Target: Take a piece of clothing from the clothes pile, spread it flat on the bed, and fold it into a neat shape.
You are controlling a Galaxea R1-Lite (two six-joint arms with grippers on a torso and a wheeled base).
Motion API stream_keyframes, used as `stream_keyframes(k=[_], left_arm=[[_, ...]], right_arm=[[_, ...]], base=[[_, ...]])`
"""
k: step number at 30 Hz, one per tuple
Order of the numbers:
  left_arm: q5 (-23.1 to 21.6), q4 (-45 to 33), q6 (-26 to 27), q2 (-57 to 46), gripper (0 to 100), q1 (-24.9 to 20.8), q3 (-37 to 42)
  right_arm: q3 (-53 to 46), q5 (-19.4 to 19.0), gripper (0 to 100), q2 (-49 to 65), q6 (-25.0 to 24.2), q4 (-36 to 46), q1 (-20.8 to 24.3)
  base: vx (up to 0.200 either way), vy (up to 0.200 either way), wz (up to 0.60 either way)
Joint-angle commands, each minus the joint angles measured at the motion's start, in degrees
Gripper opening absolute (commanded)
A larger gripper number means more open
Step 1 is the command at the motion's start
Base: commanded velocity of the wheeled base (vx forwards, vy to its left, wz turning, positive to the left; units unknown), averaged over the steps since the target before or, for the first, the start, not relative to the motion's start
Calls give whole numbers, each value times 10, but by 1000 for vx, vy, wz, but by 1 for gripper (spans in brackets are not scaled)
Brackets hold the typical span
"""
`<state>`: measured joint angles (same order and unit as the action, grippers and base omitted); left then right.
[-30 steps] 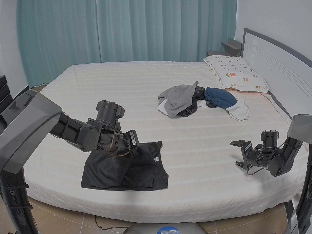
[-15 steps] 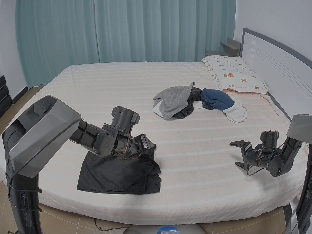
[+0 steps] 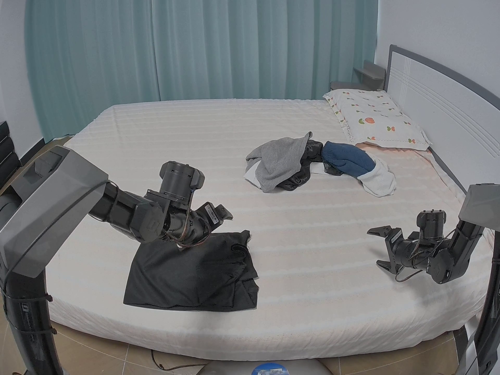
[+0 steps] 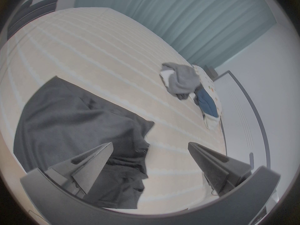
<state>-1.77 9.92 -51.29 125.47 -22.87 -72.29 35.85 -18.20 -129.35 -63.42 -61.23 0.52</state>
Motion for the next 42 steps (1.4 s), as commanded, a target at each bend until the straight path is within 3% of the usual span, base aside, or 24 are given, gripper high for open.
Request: stream_keyframes(k=[1, 5, 9, 14, 20, 26, 32, 42], left_arm=[[-18, 8, -28, -18, 100, 36, 29], [-55, 21, -36, -32, 100, 66, 65], [-116, 76, -79, -44, 100, 107, 117], [-130, 135, -87, -41, 100, 136, 160], [-168, 142, -87, -39, 100, 169, 191], [-171, 144, -81, -23, 100, 175, 192], [-171, 144, -82, -19, 100, 175, 187], [-170, 144, -81, -17, 100, 175, 186]], right_arm=[[-3, 0, 100, -4, 7, 0, 3], [-3, 0, 100, -7, 12, -1, 4], [-6, 1, 100, -11, 15, -15, 4], [-5, 2, 100, -12, 15, -17, 4], [-5, 3, 100, -12, 15, -17, 4], [-7, 12, 100, -5, 20, -16, 11], [-16, 59, 100, 13, 55, -15, 28], [-18, 167, 100, 45, 173, 22, 135]], base=[[0, 200, 0], [0, 200, 0], [0, 200, 0], [0, 200, 0], [0, 200, 0], [0, 200, 0], [0, 200, 0], [0, 200, 0]])
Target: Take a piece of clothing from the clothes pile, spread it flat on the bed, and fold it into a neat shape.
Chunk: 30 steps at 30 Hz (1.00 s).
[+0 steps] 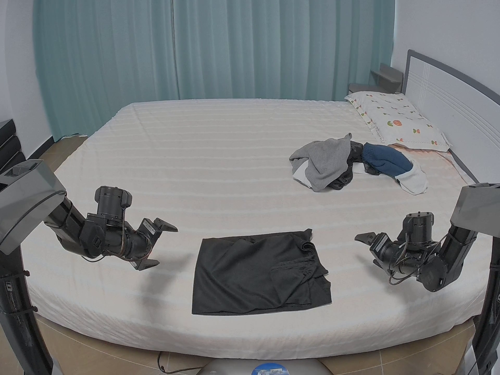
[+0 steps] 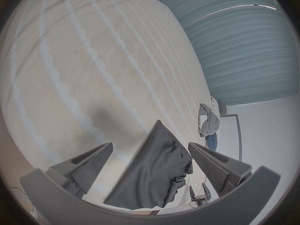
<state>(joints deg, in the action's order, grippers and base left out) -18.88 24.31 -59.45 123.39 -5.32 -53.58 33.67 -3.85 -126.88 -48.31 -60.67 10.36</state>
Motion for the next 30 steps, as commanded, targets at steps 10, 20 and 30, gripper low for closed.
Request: stream_keyframes(k=[10, 20, 30], left_arm=[[2, 0, 1, 5, 100, -1, -2], [2, 0, 1, 5, 100, -1, -3], [2, 0, 0, 5, 100, -1, -4]], right_arm=[[119, 138, 100, 46, 117, 251, 137], [230, 179, 100, -2, 125, 361, 194], [261, 190, 100, -50, 161, 368, 211]], base=[[0, 0, 0], [0, 0, 0], [0, 0, 0]])
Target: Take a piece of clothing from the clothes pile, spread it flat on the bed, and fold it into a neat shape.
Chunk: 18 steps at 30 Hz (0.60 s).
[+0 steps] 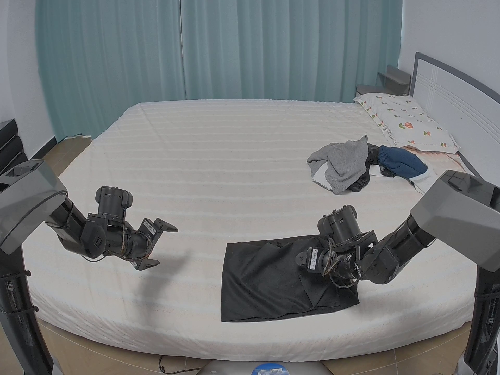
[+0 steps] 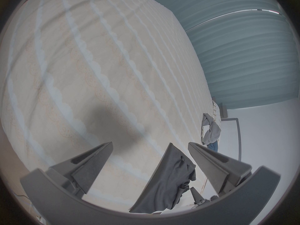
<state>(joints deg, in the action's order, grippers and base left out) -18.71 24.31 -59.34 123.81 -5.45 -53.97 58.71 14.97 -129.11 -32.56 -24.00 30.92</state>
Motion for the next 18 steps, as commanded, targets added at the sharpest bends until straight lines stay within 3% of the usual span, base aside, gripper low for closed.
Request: stream_keyframes(k=[1, 11, 18], left_arm=[[0, 0, -1, 1, 100, 0, 0], [0, 0, -1, 1, 100, 0, 0], [0, -1, -2, 1, 100, 1, -1]], right_arm=[[12, 2, 100, -31, 9, 1, 9], [-4, 24, 100, -33, 56, 2, -5], [-39, 25, 100, 10, 56, 0, -30]], base=[[0, 0, 0], [0, 0, 0], [0, 0, 0]])
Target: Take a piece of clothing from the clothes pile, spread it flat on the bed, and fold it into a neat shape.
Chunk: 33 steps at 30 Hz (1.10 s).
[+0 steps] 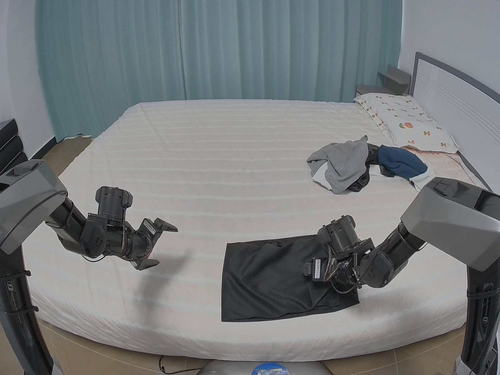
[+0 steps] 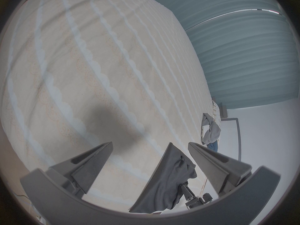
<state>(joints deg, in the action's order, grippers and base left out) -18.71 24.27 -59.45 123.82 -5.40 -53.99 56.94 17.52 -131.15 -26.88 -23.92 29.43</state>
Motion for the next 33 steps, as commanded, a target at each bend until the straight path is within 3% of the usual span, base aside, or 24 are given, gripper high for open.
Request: stream_keyframes(k=[1, 5, 11, 17, 23, 27, 33], left_arm=[[0, 0, 0, 1, 100, 0, -1], [0, 1, 0, 1, 100, 0, -1], [0, 1, 0, 1, 100, 0, -1], [0, 1, 0, 2, 100, 0, -1], [0, 1, 0, 2, 100, 0, -1], [0, 1, 0, 2, 100, 0, -1], [0, 1, 0, 2, 100, 0, -1]], right_arm=[[-21, 0, 100, 30, -1, -1, -15], [-63, -7, 100, 60, 1, -1, -28], [-166, -57, 100, 107, 19, -8, -79], [-202, -74, 100, 129, 19, -11, -103], [-255, -117, 100, 167, 10, -81, -127], [-260, -157, 100, 179, 10, -100, -143], [-253, -267, 100, 172, -22, -110, -161]], base=[[0, 0, 0], [0, 0, 0], [0, 0, 0], [0, 0, 0], [0, 0, 0], [0, 0, 0], [0, 0, 0]])
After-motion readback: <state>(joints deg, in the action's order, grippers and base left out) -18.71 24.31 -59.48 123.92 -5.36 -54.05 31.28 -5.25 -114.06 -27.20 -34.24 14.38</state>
